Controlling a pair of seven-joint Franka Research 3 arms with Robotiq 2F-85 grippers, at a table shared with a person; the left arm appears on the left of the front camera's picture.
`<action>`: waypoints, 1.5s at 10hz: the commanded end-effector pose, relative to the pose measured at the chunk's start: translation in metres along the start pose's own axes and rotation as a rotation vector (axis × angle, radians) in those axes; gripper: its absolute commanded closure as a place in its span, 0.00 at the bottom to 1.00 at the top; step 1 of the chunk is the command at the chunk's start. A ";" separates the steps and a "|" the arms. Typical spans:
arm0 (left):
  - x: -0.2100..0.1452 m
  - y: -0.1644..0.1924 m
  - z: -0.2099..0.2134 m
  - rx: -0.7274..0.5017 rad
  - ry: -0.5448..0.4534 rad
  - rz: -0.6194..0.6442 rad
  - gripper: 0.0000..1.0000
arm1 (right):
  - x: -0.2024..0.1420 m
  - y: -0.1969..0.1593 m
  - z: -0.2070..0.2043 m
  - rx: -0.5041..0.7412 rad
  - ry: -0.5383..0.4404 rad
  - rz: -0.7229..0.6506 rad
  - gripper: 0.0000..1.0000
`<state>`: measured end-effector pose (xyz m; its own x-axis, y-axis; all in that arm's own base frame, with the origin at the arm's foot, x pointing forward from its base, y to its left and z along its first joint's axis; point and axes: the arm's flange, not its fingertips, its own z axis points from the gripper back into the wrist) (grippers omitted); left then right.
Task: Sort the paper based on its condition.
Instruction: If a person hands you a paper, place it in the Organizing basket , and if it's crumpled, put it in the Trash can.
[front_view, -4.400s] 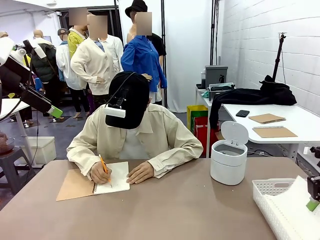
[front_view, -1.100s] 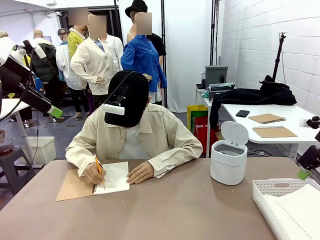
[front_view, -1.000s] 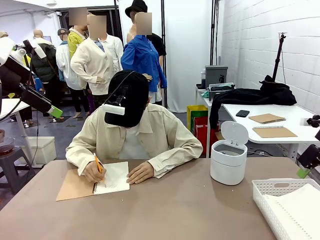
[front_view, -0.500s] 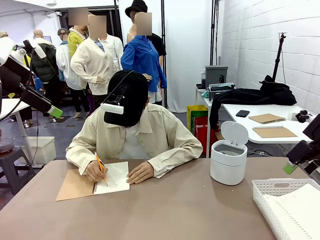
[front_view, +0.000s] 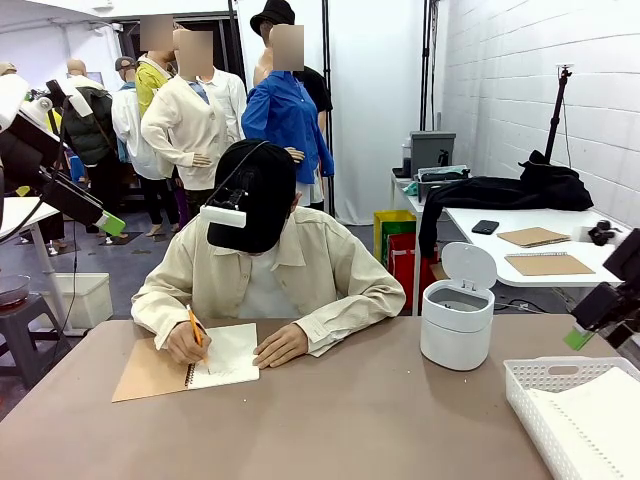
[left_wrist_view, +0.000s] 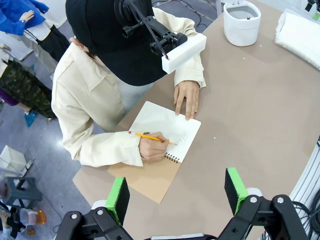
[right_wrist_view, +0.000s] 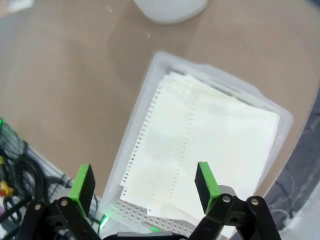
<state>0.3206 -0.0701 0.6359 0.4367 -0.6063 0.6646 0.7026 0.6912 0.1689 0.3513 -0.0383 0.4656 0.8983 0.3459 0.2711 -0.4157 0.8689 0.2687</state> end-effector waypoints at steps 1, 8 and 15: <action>0.000 0.001 0.001 0.003 0.001 -0.005 0.00 | 0.013 0.029 -0.009 0.032 0.023 0.218 0.00; 0.000 0.001 0.001 0.003 0.001 -0.005 0.00 | 0.085 0.171 -0.013 0.134 -0.080 0.725 0.00; 0.000 0.001 0.001 0.003 0.001 -0.005 0.00 | 0.151 0.275 0.007 0.150 -0.370 0.675 0.00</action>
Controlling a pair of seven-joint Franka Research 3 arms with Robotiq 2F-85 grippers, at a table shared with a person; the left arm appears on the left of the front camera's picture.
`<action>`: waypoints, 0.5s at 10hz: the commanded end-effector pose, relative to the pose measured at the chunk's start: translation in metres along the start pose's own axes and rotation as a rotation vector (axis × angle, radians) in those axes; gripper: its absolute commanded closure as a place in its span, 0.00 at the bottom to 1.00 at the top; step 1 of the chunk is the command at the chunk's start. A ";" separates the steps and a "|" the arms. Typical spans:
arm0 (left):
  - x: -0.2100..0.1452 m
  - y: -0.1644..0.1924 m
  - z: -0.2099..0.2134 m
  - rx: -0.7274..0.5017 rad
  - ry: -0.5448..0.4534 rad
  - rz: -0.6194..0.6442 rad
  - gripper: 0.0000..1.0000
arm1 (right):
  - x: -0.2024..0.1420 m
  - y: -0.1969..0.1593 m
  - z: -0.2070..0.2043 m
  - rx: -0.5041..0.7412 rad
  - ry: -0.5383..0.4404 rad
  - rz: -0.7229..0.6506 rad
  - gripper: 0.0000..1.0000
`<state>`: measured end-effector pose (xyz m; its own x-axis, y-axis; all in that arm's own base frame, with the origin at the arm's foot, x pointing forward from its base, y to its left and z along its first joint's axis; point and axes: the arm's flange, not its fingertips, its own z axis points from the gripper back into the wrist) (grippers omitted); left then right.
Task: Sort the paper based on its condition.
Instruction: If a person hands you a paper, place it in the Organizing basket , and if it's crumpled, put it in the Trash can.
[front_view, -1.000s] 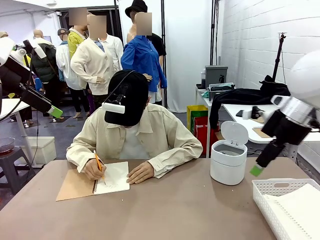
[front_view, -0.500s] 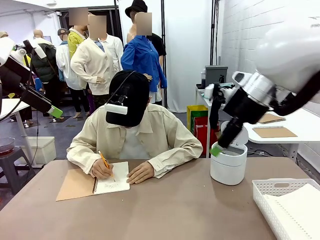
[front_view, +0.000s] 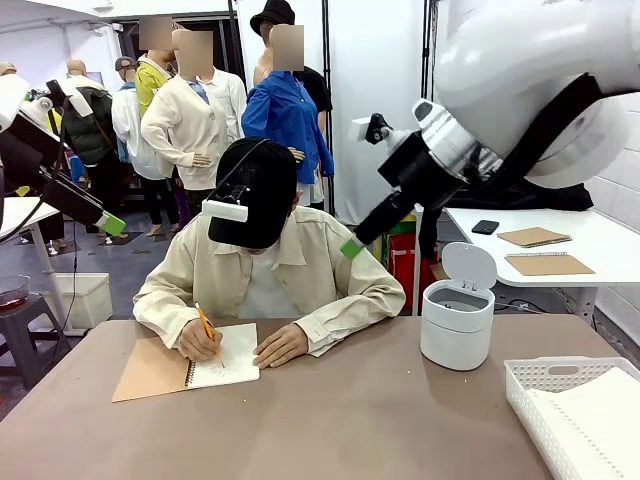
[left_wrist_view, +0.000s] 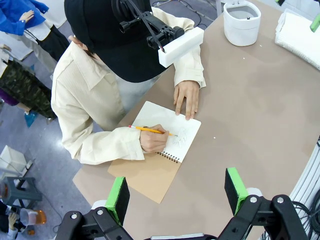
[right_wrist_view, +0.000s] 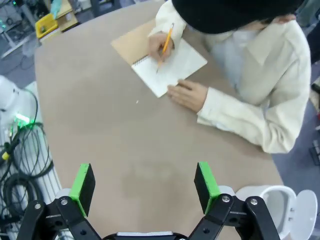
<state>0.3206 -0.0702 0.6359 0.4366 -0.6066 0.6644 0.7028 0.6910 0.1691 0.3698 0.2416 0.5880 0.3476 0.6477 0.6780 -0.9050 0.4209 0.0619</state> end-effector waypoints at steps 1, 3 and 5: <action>0.000 0.001 0.001 0.003 0.000 -0.005 0.00 | 0.014 0.008 -0.004 -0.054 -0.027 -0.001 0.00; 0.000 0.001 0.001 0.003 0.000 -0.005 0.00 | 0.033 0.019 0.009 -0.136 0.009 -0.013 0.00; 0.000 0.001 0.001 0.003 0.000 -0.005 0.00 | 0.048 0.021 0.022 -0.171 0.058 -0.041 0.00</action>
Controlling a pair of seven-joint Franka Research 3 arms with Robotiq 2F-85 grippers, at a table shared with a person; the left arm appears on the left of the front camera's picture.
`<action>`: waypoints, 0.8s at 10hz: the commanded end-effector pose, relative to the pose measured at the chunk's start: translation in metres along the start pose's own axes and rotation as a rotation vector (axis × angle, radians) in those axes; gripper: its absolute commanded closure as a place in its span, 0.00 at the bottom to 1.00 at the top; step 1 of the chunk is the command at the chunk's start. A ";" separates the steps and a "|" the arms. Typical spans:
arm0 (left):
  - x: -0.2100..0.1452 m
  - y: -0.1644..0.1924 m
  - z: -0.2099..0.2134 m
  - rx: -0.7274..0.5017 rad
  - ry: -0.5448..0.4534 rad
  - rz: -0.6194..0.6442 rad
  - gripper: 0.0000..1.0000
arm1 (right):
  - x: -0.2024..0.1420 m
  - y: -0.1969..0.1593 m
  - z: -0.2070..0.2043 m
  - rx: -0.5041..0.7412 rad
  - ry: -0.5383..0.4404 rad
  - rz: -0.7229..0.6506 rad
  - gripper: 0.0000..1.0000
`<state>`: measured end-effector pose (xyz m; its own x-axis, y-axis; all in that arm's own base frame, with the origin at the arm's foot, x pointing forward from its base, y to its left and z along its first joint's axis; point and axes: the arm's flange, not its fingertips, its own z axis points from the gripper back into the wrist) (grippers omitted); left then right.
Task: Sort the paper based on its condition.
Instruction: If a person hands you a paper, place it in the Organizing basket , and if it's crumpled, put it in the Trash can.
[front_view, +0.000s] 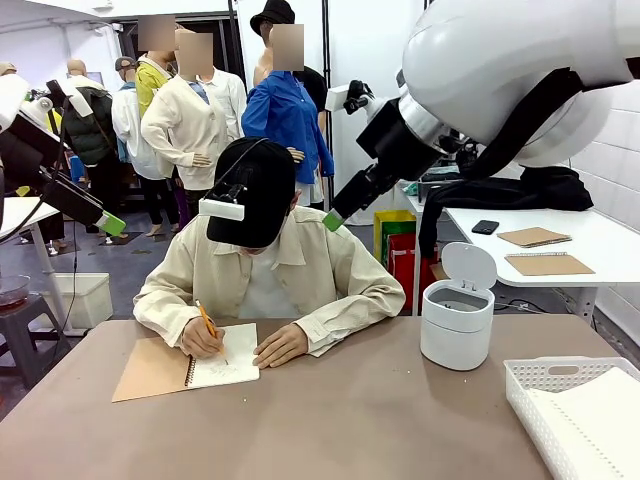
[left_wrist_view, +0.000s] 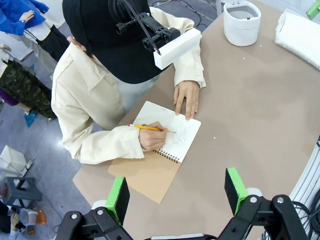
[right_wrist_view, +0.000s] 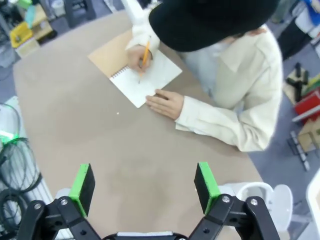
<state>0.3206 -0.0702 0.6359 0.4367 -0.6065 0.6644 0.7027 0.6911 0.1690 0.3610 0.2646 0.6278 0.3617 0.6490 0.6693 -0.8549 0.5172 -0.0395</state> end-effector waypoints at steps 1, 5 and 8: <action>0.000 0.001 0.001 0.003 0.000 -0.005 0.00 | 0.012 0.001 0.010 -0.022 0.063 -0.027 0.00; 0.000 0.001 0.001 0.003 0.000 -0.005 0.00 | 0.009 0.000 0.013 -0.018 0.064 -0.019 0.00; 0.000 0.001 0.001 0.003 0.000 -0.005 0.00 | 0.009 0.000 0.013 -0.018 0.064 -0.019 0.00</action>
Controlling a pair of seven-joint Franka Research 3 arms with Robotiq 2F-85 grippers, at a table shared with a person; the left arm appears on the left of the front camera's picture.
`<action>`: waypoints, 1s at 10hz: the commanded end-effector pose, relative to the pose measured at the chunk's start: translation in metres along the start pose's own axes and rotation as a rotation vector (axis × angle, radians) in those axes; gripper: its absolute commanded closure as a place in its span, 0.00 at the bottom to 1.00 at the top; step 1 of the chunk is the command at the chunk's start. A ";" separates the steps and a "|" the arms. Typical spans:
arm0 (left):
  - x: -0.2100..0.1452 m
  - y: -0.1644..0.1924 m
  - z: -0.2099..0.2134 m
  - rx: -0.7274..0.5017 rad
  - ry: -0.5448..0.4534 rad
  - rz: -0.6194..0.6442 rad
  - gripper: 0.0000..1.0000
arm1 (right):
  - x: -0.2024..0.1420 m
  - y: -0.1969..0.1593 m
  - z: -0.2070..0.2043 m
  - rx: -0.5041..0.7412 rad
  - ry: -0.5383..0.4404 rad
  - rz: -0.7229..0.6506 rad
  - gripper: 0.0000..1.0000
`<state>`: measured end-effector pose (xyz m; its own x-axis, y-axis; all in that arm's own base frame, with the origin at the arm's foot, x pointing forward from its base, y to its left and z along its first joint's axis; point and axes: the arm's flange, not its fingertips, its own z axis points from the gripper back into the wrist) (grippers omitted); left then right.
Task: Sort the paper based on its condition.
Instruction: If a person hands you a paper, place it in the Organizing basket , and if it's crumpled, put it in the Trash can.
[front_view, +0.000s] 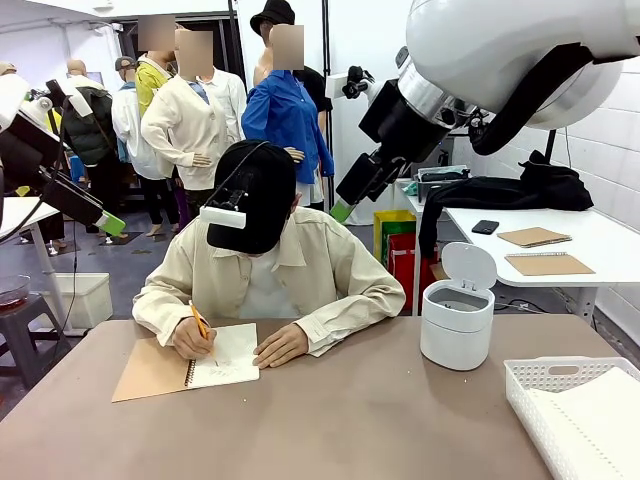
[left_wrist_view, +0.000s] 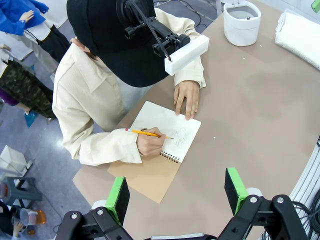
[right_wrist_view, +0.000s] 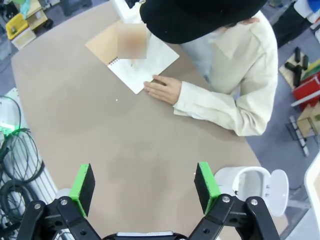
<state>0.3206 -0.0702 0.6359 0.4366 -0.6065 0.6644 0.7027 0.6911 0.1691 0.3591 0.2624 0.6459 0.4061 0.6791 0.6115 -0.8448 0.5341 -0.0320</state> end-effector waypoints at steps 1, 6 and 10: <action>0.000 0.001 0.001 0.003 0.000 -0.005 0.00 | -0.001 0.000 -0.003 -0.011 -0.012 0.001 0.00; 0.000 0.001 0.001 0.003 0.000 -0.005 0.00 | -0.001 0.000 -0.003 -0.011 -0.012 0.001 0.00; 0.000 0.001 0.001 0.003 0.000 -0.005 0.00 | 0.007 0.010 0.002 -0.039 -0.033 -0.040 0.00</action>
<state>0.3206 -0.0702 0.6359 0.4366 -0.6066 0.6644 0.7027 0.6911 0.1691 0.3555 0.2662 0.6504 0.4125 0.6641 0.6235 -0.8368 0.5467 -0.0287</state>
